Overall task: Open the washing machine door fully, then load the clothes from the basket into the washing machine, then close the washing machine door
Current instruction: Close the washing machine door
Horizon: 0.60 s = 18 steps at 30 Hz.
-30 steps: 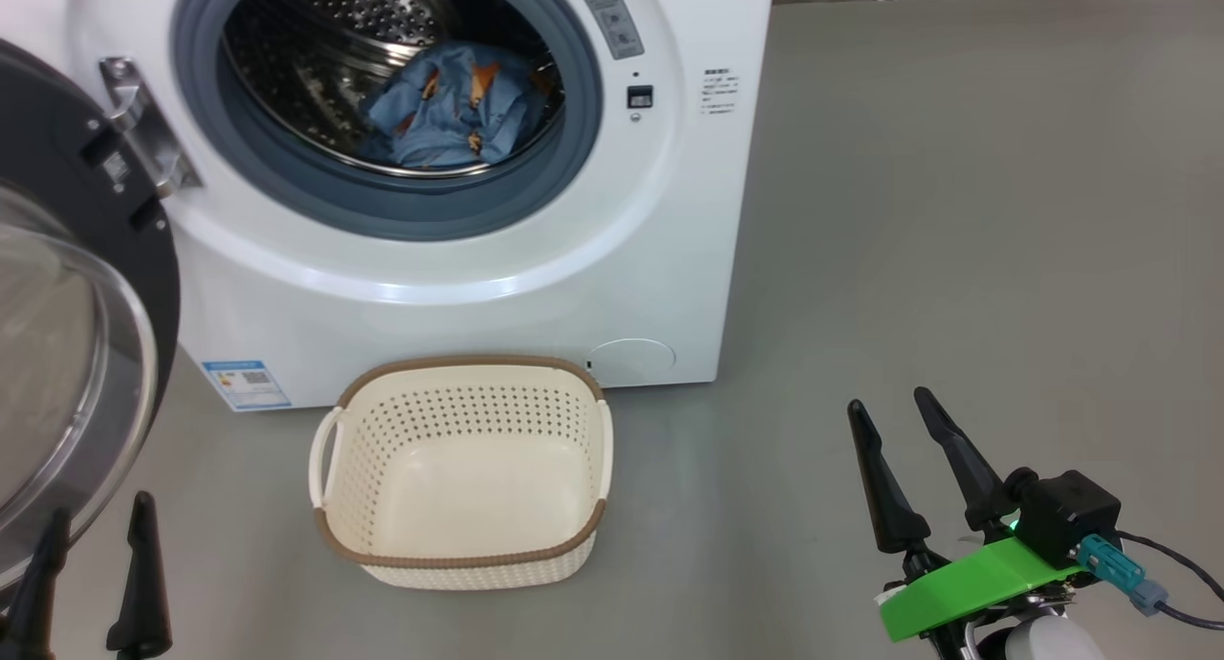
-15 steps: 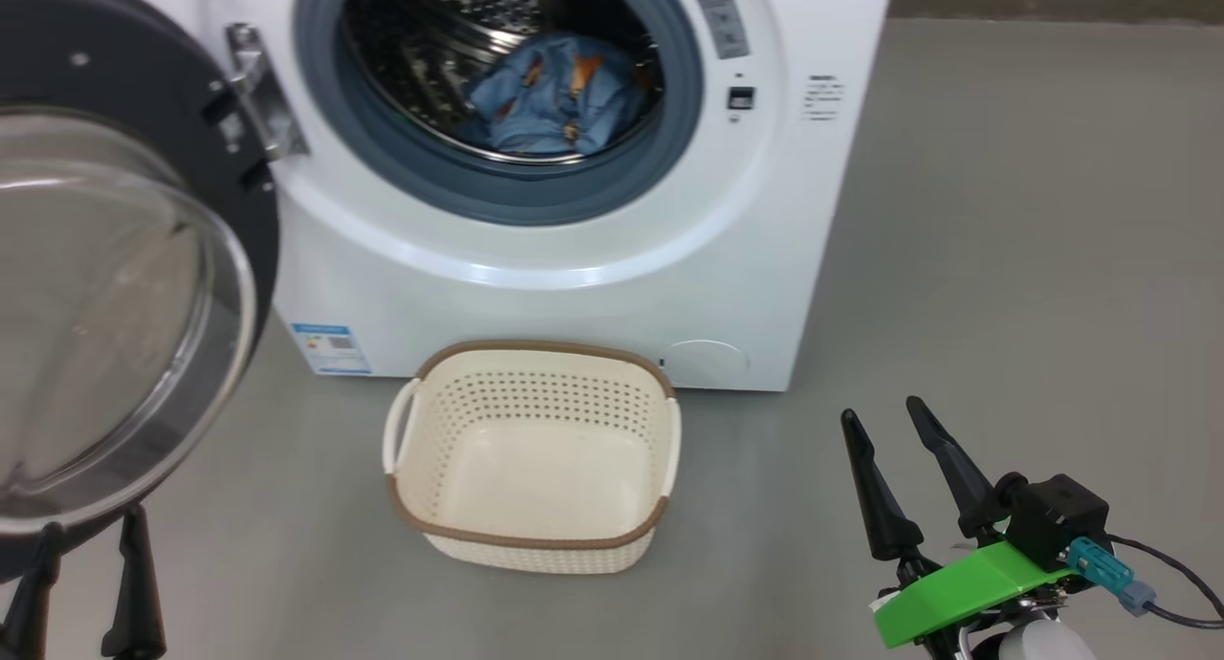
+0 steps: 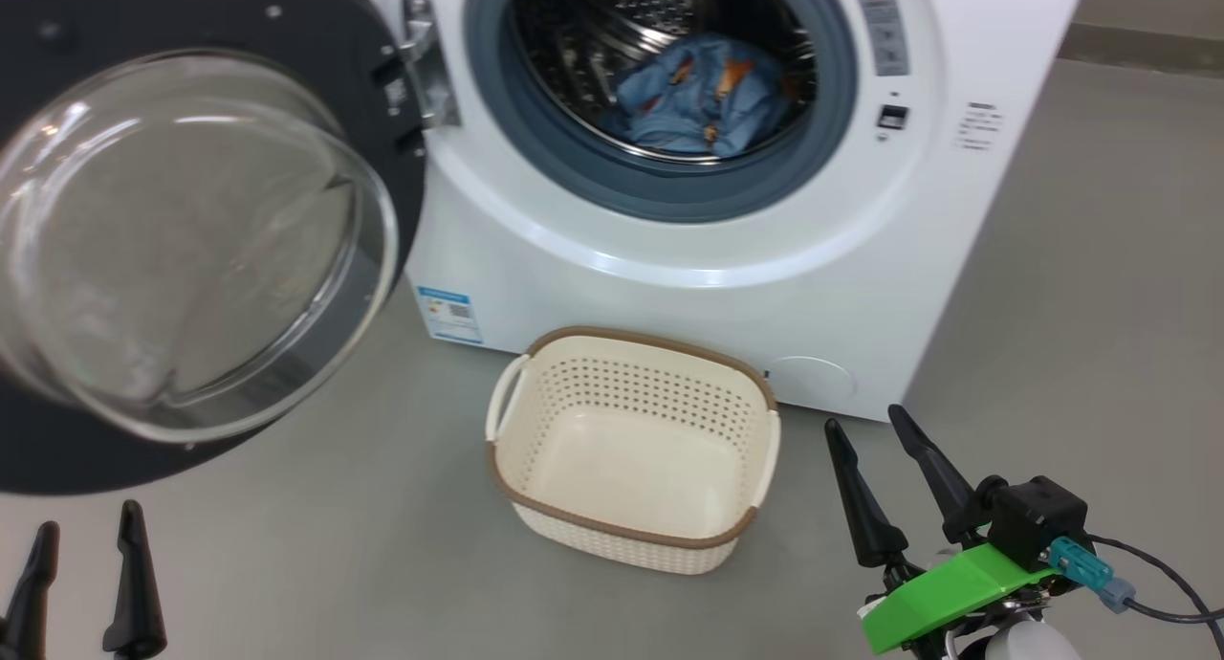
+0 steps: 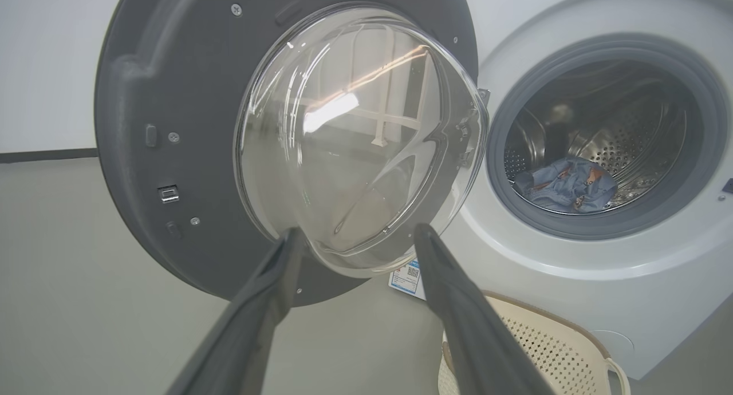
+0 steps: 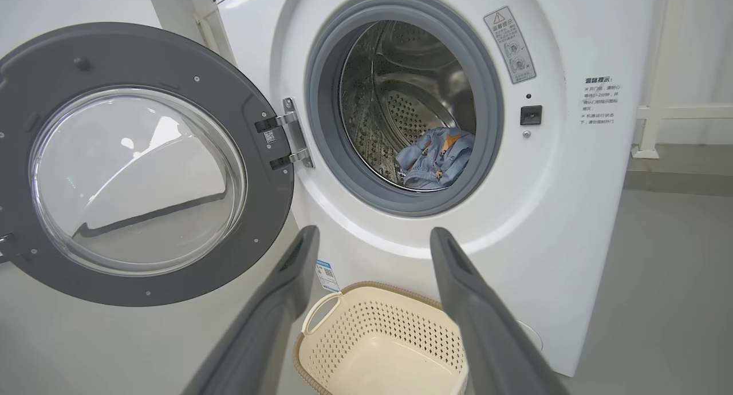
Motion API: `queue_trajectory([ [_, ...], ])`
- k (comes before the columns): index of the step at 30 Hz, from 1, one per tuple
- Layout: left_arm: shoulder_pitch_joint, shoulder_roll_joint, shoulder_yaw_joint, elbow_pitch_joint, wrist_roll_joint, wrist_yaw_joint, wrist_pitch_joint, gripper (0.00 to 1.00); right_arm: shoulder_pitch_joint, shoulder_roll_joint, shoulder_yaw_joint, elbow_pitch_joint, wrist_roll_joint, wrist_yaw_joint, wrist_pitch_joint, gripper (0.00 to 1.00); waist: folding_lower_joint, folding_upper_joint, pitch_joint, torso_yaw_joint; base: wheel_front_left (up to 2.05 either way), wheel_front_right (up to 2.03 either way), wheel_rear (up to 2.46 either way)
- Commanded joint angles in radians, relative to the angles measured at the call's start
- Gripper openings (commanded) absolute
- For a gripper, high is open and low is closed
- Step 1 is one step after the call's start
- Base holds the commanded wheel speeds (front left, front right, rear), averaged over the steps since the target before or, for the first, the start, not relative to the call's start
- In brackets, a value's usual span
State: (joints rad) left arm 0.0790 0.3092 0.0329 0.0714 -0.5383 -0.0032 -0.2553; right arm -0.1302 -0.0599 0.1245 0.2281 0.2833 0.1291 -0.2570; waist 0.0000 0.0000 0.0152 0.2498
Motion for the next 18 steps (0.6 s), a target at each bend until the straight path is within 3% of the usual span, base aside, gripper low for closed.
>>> queue_trajectory([
  [1,-0.054,0.021,0.043,-0.013,0.014,0.006,-0.006,1.00,-0.041,0.002,0.030,-0.017,0.006,0.002,-0.005,1.00,0.0000,0.0000,-0.003,0.054,0.00,0.00,0.00],
  [18,-0.045,0.017,0.027,-0.009,0.017,0.024,-0.001,1.00,-0.047,-0.009,0.067,0.008,0.036,0.002,-0.005,1.00,0.0000,0.0000,-0.032,0.147,0.00,0.00,0.00],
])
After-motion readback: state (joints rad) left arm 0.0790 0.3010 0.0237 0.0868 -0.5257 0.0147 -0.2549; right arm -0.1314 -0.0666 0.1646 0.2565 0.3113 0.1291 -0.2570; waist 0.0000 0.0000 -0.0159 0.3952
